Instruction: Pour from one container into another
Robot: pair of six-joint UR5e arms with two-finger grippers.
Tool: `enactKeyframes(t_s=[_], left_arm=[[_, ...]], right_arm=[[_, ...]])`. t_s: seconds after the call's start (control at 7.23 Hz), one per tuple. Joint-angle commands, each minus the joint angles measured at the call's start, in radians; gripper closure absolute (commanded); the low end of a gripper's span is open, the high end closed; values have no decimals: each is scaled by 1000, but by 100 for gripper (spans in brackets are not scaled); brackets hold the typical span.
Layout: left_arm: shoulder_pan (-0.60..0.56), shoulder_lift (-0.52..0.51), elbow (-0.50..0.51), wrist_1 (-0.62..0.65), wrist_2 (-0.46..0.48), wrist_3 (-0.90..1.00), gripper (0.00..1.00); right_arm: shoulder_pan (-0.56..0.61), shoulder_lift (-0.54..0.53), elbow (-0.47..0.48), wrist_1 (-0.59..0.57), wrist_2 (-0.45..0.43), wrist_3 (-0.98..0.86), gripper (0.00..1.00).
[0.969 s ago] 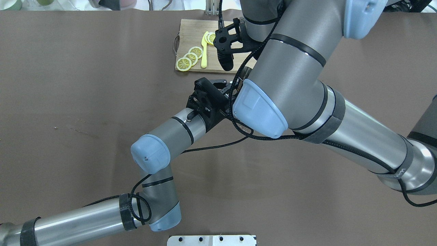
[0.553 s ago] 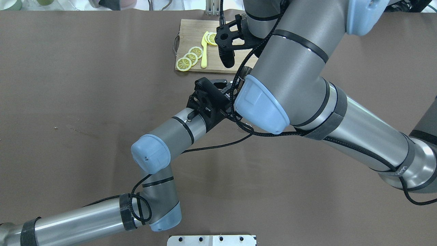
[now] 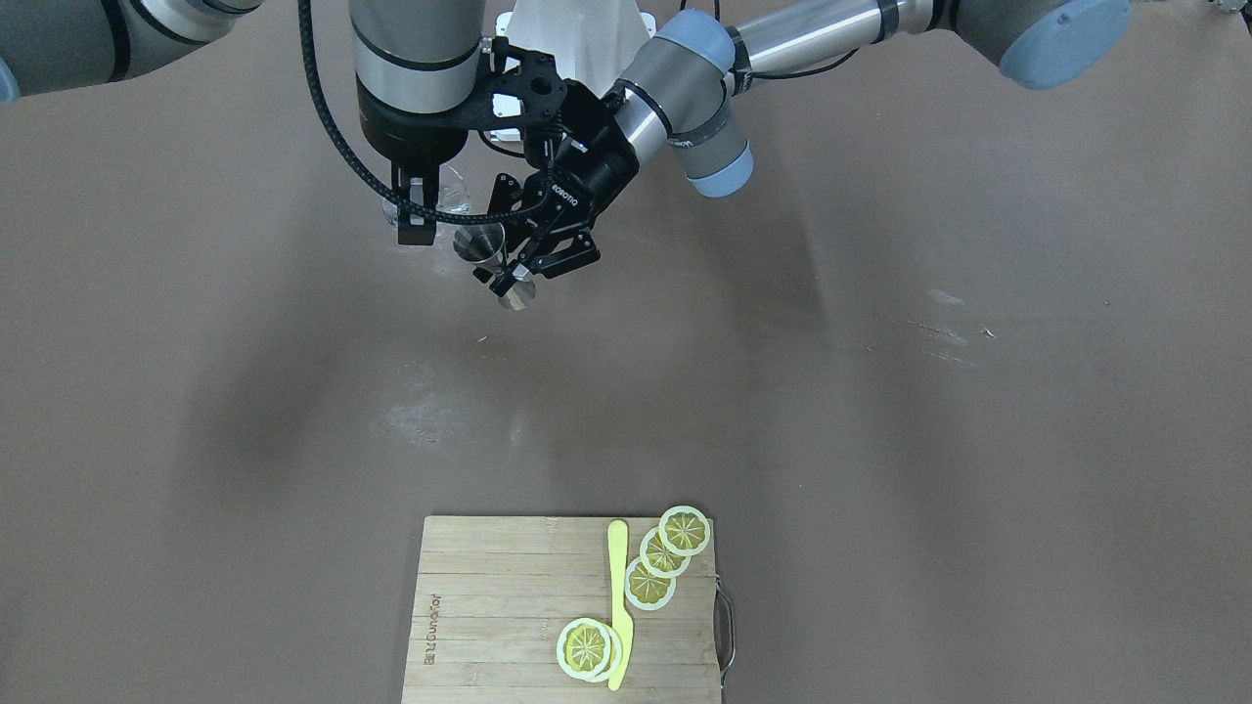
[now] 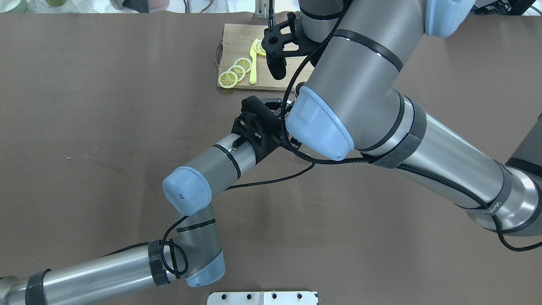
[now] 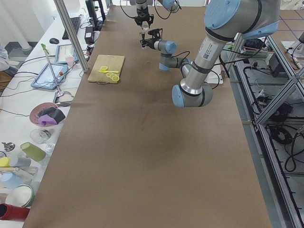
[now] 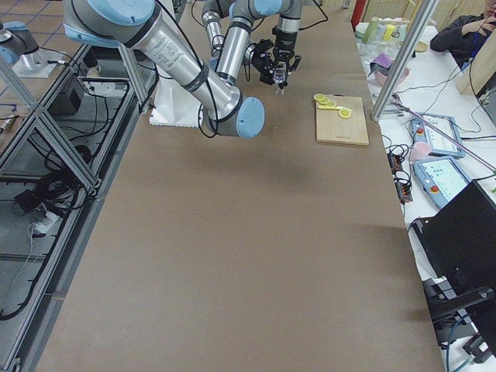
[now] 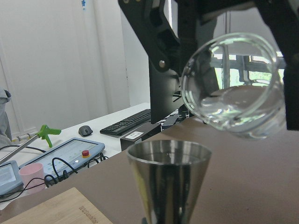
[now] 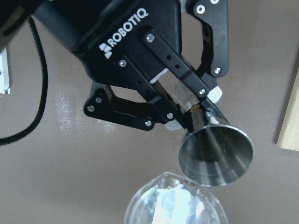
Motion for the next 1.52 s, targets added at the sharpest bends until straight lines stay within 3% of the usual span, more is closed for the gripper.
enactKeyframes(t_s=[0.0,1.38], left_arm=[[0,0,-1,0,0,0,100],[0,0,-1,0,0,2,100]], right_arm=[[0,9,-20,0,0,-4,100],[6,69,-130,-2,-46,-56,100]])
